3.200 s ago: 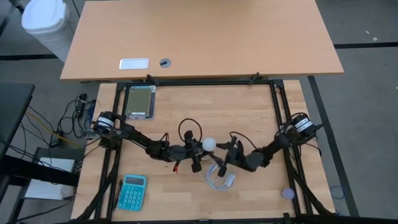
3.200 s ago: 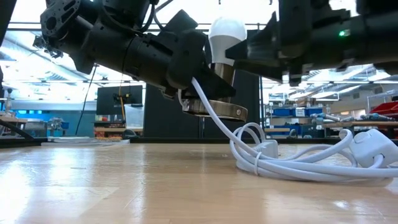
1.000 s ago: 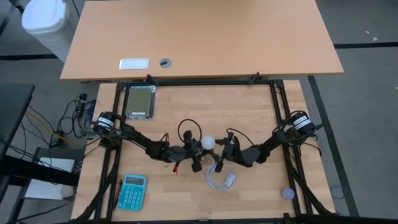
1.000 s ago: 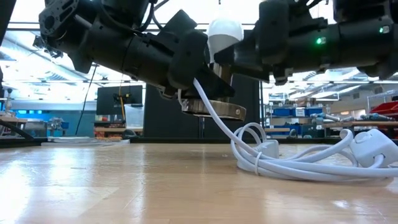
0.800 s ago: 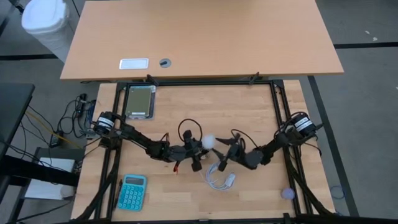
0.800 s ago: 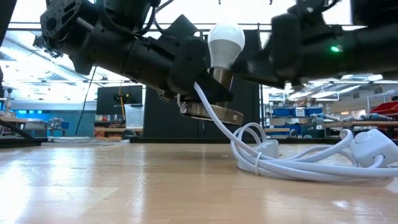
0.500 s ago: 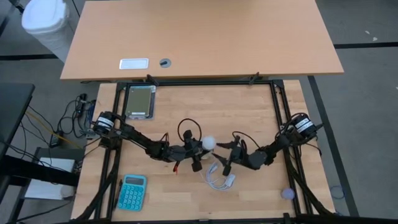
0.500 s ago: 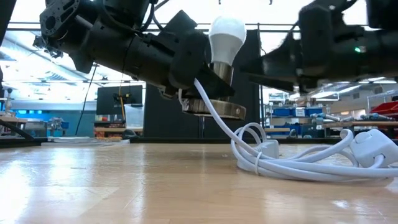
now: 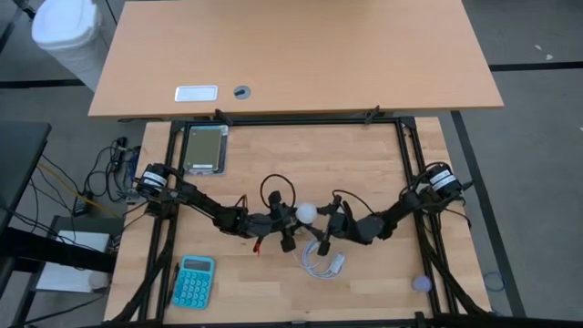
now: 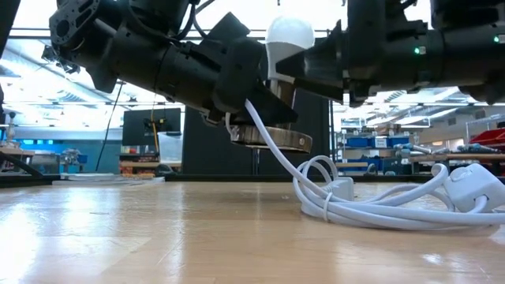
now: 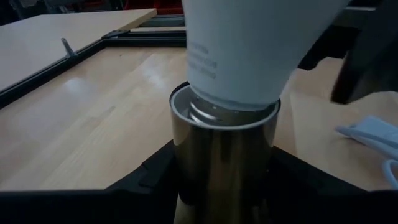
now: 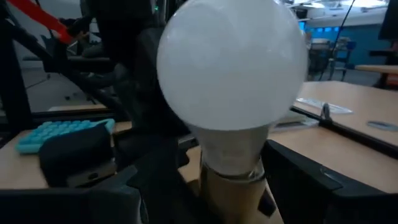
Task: Screw lightbulb
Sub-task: Remove the lightbulb from the desk lamp
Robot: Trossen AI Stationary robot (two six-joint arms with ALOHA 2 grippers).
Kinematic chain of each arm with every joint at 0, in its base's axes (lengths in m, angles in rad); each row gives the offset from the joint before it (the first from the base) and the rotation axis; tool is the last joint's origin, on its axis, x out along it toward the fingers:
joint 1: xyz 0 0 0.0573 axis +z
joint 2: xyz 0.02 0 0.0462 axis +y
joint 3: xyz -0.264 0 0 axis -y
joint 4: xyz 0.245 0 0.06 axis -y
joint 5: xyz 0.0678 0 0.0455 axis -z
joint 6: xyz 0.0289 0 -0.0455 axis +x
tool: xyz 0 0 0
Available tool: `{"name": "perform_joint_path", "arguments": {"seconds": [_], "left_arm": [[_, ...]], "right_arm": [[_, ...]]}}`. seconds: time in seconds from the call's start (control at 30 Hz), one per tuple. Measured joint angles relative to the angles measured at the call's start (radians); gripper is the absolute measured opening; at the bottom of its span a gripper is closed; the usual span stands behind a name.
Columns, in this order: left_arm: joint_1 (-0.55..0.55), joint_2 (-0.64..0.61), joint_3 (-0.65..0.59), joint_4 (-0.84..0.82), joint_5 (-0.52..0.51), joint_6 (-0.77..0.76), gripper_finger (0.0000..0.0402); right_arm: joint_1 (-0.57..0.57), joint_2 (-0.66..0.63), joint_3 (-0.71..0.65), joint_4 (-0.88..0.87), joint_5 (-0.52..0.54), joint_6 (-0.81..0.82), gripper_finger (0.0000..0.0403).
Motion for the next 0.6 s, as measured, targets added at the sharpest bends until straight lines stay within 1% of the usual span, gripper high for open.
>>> {"name": "perform_joint_path", "arguments": {"seconds": [0.23, 0.4, 0.5, 0.6], "left_arm": [[0.0, 0.0, 0.0, -0.001, 0.0, -0.005, 0.0188], [0.0, 0.0, 0.0, -0.001, -0.003, -0.008, 0.0188], [0.0, 0.0, 0.0, -0.001, -0.001, -0.008, 0.0188], [0.0, 0.0, 0.0, -0.001, -0.001, -0.008, 0.0188]], "right_arm": [[-0.021, 0.0, 0.038, -0.014, -0.002, -0.08, 0.0231], [-0.048, 0.0, 0.047, -0.063, -0.007, -0.062, 0.0227], [-0.048, 0.0, 0.047, -0.062, -0.009, -0.062, 0.021], [-0.047, 0.0, 0.047, -0.062, -0.011, -0.064, 0.0176]]}}
